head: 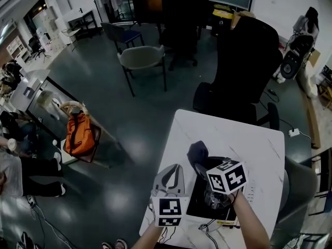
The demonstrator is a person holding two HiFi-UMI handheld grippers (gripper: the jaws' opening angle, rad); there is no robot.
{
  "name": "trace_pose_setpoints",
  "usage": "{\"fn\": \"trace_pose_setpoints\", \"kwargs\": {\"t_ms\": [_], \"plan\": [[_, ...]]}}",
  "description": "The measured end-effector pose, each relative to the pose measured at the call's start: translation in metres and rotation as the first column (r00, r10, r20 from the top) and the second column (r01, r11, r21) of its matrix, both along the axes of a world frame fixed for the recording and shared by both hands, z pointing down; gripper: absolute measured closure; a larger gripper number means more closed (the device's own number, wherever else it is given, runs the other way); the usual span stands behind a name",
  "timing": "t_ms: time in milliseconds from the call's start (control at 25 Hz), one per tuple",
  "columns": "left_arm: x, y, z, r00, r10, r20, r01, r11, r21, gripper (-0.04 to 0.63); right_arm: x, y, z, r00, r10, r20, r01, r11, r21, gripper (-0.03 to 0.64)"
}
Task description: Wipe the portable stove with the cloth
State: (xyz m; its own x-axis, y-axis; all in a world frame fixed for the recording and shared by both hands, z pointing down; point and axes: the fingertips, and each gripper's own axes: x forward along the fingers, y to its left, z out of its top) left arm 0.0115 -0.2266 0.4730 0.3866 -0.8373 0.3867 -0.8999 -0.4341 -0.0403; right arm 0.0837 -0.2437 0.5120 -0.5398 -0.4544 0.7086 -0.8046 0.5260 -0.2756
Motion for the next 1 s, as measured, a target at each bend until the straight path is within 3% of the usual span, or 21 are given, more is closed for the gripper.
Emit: {"fn": "trace_pose_setpoints", "kwargs": {"t_ms": [280,640,1000], "plan": [[0.016,-0.003,0.004,0.999,0.032,-0.011,-0.032,0.999,-0.011,0.574,0.05,-0.009,0.027,0.993,0.081,-0.08,-0.085,0.995,-0.051,0.511],[0.037,-0.005,0.008,0.998,0.057,-0.007,-0.057,0.998,-0.025,0.574,0.06,0.002,0.066,0.984,-0.072,-0.164,0.043,0.984,-0.174,0.511],[0.049,-0.004,0.01,0.997,0.073,0.001,-0.072,0.997,-0.029,0.574,0.089,0.006,0.068,0.985,-0.021,-0.17,-0.013,0.981,-0.195,0.511]]}}
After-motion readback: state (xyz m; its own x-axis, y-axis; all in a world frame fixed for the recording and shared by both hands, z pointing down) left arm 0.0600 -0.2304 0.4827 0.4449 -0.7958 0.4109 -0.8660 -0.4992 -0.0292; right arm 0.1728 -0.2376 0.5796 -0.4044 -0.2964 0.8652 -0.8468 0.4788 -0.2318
